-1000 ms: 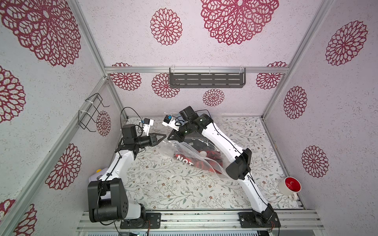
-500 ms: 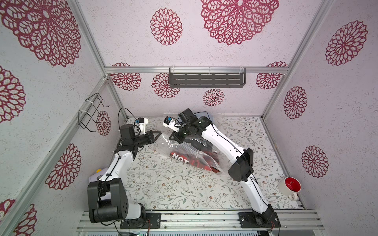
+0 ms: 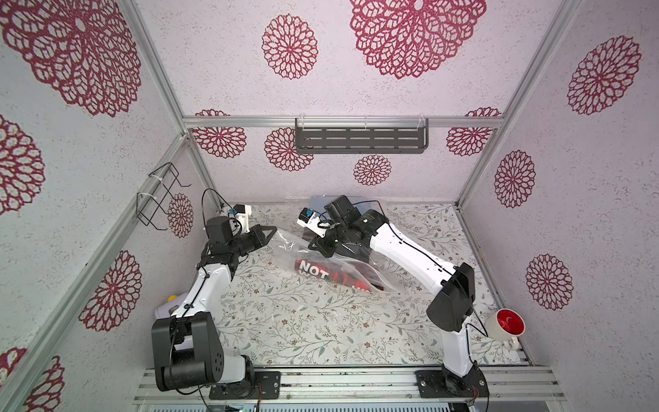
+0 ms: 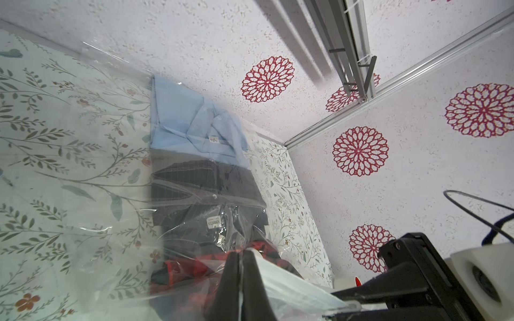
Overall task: Place the folded shirt into the vacuum bag
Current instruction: Close the vacuum bag at the center of the board.
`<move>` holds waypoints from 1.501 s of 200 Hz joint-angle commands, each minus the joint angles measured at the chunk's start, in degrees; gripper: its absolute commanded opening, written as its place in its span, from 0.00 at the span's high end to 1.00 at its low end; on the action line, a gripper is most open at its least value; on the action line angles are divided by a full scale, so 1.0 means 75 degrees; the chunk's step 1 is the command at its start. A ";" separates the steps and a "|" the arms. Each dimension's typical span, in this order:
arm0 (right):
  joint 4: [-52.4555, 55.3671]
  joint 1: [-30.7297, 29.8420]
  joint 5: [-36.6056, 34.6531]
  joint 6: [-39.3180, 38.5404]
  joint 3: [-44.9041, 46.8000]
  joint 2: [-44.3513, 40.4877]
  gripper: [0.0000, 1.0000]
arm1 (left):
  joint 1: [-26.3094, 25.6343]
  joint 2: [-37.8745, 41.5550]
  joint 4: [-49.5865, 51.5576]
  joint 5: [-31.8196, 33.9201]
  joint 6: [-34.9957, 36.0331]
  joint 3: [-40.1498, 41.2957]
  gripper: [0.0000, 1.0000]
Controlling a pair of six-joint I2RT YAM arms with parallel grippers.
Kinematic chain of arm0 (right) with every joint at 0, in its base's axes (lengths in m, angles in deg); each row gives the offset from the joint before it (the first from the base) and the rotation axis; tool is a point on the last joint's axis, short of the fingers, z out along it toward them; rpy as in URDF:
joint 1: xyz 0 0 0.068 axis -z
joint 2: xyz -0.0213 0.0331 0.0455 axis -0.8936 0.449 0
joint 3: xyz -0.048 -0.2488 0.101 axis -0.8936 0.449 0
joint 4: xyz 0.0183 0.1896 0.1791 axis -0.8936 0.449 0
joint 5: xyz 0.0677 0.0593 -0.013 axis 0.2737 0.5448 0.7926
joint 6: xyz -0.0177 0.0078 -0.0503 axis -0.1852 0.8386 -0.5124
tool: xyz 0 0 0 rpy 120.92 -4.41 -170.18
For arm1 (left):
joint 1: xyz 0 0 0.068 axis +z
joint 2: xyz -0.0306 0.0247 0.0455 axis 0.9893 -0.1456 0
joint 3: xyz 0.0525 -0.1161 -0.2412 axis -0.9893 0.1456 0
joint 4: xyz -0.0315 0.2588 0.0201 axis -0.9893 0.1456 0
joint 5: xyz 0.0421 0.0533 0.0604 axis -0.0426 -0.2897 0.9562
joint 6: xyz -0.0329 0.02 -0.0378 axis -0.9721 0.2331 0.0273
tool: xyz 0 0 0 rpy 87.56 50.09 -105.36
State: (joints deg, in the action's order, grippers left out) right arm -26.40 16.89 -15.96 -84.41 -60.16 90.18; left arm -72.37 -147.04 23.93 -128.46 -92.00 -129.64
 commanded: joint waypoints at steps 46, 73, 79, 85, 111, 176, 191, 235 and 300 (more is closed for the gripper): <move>0.1183 0.0551 -0.0905 0.0197 0.1904 -0.1838 1.00 | 0.0864 -0.0277 -0.0763 0.2449 -0.0749 -0.0599 1.00; 0.1171 0.0664 -0.1180 0.0220 0.2412 -0.2229 1.00 | 0.0876 -0.0387 -0.0624 0.2499 -0.0807 -0.0797 1.00; 0.1152 0.0682 -0.1218 0.0230 0.2530 -0.2303 1.00 | 0.0881 -0.0412 -0.0594 0.2509 -0.0820 -0.0841 1.00; 0.1128 0.0705 -0.1258 0.0248 0.2640 -0.2390 1.00 | 0.0878 -0.0442 -0.0561 0.2521 -0.0832 -0.0892 1.00; 0.1077 0.0828 -0.1355 0.0316 0.3108 -0.2677 1.00 | 0.0881 -0.0523 -0.0494 0.2589 -0.0844 -0.1029 1.00; 0.1089 0.1068 -0.1612 0.0537 0.3901 -0.3345 1.00 | 0.0966 -0.0795 -0.0412 0.2688 -0.0964 -0.1311 1.00; 0.1145 0.1105 -0.1673 0.0579 0.3993 -0.3437 1.00 | 0.1003 -0.0811 -0.0413 0.2687 -0.0977 -0.1311 1.00; 0.1343 0.1141 -0.1902 0.0772 0.4200 -0.3674 1.00 | 0.1168 -0.0790 -0.0456 0.2651 -0.1009 -0.1256 1.00; 0.1406 0.1152 -0.2031 0.1018 0.4683 -0.4122 1.00 | 0.1582 -0.0788 -0.0515 0.2642 -0.1158 -0.1247 1.00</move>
State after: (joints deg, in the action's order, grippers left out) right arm -30.09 22.83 -24.09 -78.66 -27.33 63.04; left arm -67.74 -152.36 26.56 -121.67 -99.63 -136.68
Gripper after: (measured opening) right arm 0.094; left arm 0.048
